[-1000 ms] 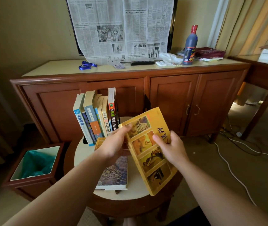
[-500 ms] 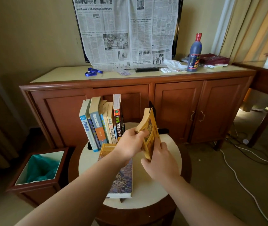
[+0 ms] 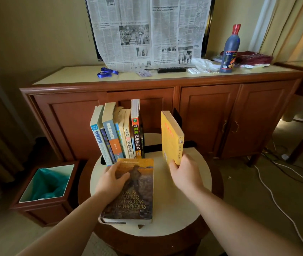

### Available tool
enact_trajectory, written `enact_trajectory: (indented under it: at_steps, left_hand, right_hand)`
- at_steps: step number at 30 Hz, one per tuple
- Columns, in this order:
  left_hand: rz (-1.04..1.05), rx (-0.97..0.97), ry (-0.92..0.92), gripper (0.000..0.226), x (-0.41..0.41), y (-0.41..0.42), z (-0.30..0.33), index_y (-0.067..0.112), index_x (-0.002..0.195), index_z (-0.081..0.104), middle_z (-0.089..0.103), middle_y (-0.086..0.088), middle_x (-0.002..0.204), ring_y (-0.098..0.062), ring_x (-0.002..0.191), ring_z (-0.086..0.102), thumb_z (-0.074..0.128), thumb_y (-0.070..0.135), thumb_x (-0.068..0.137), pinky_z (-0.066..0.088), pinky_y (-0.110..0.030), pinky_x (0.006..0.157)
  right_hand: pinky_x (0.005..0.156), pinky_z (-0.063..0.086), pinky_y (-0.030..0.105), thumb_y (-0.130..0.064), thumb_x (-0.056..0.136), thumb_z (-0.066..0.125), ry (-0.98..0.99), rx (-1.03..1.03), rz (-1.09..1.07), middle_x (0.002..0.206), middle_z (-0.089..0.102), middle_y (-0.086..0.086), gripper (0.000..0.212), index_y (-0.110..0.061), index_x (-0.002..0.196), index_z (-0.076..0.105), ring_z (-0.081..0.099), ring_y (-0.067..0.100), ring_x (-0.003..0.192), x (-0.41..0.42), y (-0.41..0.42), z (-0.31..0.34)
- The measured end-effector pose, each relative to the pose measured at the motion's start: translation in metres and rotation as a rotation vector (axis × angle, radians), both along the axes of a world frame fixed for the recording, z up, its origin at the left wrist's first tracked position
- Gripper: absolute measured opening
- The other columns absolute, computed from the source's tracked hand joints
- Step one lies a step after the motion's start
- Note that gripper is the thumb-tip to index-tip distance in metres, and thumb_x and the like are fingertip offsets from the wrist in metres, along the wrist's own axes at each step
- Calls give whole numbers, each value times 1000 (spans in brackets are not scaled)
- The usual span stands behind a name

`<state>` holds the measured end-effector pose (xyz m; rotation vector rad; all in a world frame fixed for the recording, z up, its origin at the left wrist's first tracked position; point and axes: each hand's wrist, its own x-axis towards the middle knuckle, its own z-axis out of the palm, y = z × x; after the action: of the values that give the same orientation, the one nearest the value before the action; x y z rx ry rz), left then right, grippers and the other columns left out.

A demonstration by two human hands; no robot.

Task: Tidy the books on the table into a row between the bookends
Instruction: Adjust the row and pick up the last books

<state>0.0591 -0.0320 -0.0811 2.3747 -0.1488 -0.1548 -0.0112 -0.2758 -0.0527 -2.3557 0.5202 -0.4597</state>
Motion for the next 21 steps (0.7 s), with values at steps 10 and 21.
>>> enact_trajectory:
  at_steps: [10,21]
  left_hand:
    - [-76,-67,150,69,-3,-13,-18,38,165,-5,14,3,173,-34,158,13,39,36,111,15,-54,128]
    - [-410,316,76,72,-36,-97,-20,9,164,2,-5,-16,173,-31,158,-18,27,37,104,-17,-55,125]
  right_hand:
    - [85,52,34,-28,103,59,-71,171,82,132,66,8,33,-15,133,60,65,30,114,82,7,39]
    - [99,53,42,-26,103,60,-29,247,31,137,64,9,36,-15,137,58,60,32,126,127,16,28]
